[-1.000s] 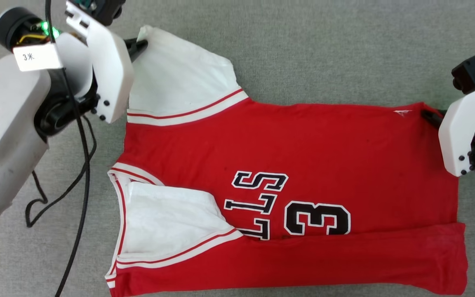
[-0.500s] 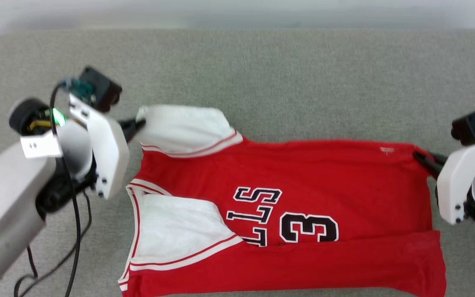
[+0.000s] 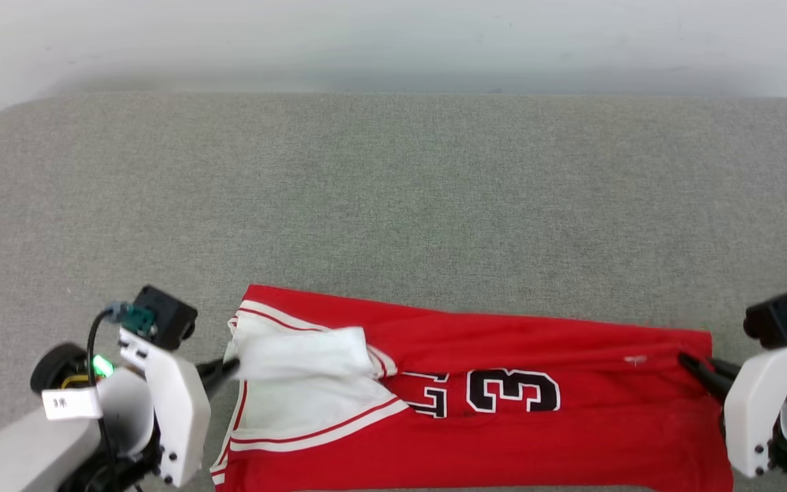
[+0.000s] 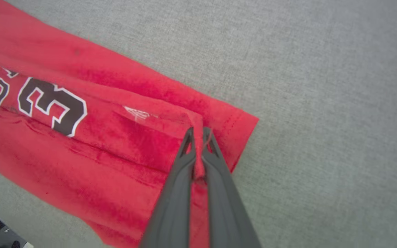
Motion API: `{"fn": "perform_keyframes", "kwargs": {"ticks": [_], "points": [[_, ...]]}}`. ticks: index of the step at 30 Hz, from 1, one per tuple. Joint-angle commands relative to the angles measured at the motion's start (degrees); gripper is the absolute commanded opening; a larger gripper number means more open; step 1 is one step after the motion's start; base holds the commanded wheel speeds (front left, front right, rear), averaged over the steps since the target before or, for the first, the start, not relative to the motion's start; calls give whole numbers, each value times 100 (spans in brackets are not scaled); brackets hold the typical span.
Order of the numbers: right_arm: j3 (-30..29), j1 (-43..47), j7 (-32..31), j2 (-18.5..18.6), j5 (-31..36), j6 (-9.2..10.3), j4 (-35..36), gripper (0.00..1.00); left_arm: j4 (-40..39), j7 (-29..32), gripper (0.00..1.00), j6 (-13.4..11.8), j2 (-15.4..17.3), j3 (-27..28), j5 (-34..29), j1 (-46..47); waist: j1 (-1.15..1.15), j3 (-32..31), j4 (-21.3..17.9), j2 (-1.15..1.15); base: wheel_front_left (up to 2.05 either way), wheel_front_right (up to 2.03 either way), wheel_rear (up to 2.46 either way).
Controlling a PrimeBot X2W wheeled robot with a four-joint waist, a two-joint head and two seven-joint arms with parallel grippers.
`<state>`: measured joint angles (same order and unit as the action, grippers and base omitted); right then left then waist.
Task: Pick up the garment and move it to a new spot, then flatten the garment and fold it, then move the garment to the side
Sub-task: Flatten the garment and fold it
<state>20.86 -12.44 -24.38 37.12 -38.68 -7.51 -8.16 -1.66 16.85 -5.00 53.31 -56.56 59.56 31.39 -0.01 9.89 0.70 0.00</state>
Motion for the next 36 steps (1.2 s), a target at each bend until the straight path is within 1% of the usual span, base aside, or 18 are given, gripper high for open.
{"fn": "perform_keyframes", "kwargs": {"ticks": [1, 5, 7, 13, 17, 18, 19, 20, 23, 27, 31, 36], "points": [[-34, 127, -34, -43, 39, 5, 57, 0, -35, -51, 0, -55, 15, 13, 39, -91, 1, -1, -3, 0, 0, 0, 0], [-140, 447, -195, -76, 44, 5, 251, 0, -84, -213, 0, -175, 58, -48, 170, -476, 1, 34, -17, 0, 0, 0, 0], [-155, 587, -285, -88, 27, 5, 306, 0, -43, -288, 0, -211, 11, -84, 227, -621, 1, 75, -15, 0, 0, 0, 0], [-156, 791, -464, -187, 28, 5, 127, 0, 310, -412, 0, -165, -236, -161, 325, -831, 1, 213, -14, 0, 0, 0, 0], [-45, 751, -355, -300, 34, 5, -24, 0, 582, -469, 0, -95, -407, -193, 394, -881, 1, 265, -5, 0, 0, 0, 0], [-52, 721, -310, -324, 13, 5, -35, 10, 642, -497, 8, -94, -445, -191, 379, -875, 1, 261, -9, 0, 0, 0, 0], [-68, 693, -263, -334, 6, 5, -38, 52, 686, -558, 69, -113, -467, -176, 341, -866, 1, 249, -12, 0, 0, 0, 0], [-89, 673, -220, -331, -13, 5, -25, 100, 719, -644, 100, -148, -483, -132, 333, -863, 1, 222, -12, 0, 0, 0, 0], [-214, 651, -77, -282, -78, 5, 127, 100, 715, -945, 100, -216, -485, -30, 289, -902, 1, 112, -19, 0, 0, 0, 0], [-420, 762, -58, -153, -298, 5, 477, 100, 592, -1509, 100, -475, -460, 207, 224, -1025, 1, -44, -26, 0, 0, 0, 0], [-770, 835, -89, -9, -433, 5, 776, 100, 423, -2162, 100, -891, -437, 498, 117, -1156, 1, -142, -12, 0, 0, 0, 0], [-1172, 895, -386, 167, -615, 5, 884, 100, 225, -2862, 100, -1435, -489, 809, -85, -1316, 1, -174, 46, 0, 0, 0, 0]]}}
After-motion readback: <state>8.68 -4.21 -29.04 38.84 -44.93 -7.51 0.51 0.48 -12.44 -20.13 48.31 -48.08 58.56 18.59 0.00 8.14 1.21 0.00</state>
